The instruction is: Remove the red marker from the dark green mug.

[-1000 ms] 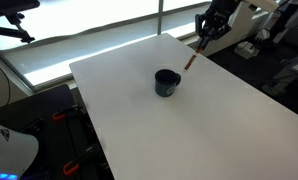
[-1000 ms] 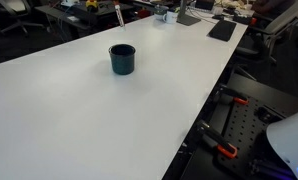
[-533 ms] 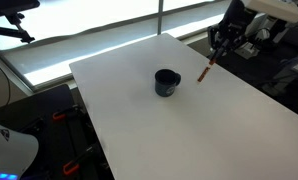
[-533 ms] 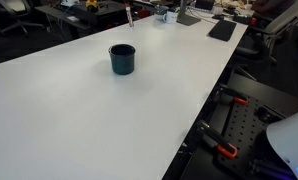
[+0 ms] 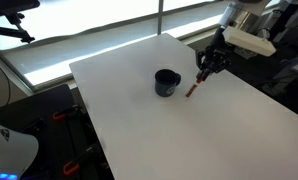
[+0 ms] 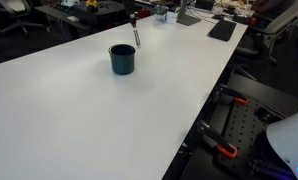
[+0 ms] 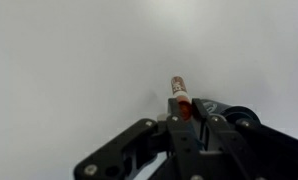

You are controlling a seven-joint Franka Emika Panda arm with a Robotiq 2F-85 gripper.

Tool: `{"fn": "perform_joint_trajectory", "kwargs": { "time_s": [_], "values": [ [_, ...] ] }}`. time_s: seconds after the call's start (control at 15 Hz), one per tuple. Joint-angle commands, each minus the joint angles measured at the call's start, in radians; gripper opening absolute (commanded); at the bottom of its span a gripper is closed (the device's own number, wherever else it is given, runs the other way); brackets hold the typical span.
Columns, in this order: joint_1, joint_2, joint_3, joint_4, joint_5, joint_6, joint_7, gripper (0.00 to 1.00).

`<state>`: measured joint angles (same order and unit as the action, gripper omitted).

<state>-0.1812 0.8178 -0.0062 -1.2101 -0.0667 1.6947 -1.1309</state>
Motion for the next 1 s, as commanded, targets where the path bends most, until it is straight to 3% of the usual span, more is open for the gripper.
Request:
{"fn": "perform_joint_trajectory", "kwargs": {
  "time_s": [0.0, 0.53, 0.6, 0.67, 0.73, 0.93],
  "values": [
    [0.002, -0.048, 0.02, -0.125, 0.012, 0.053, 0.026, 0.03],
    [0.006, -0.041, 0.037, -0.208, 0.028, 0.089, 0.044, 0.03],
    [0.007, -0.043, 0.037, -0.213, 0.03, 0.09, 0.054, 0.39],
    [0.008, -0.044, 0.036, -0.214, 0.03, 0.09, 0.07, 0.4],
    [0.003, 0.002, 0.037, -0.148, 0.012, 0.054, 0.032, 0.22],
    [0.003, 0.001, 0.038, -0.154, 0.012, 0.059, 0.042, 0.4]
  ]
}}
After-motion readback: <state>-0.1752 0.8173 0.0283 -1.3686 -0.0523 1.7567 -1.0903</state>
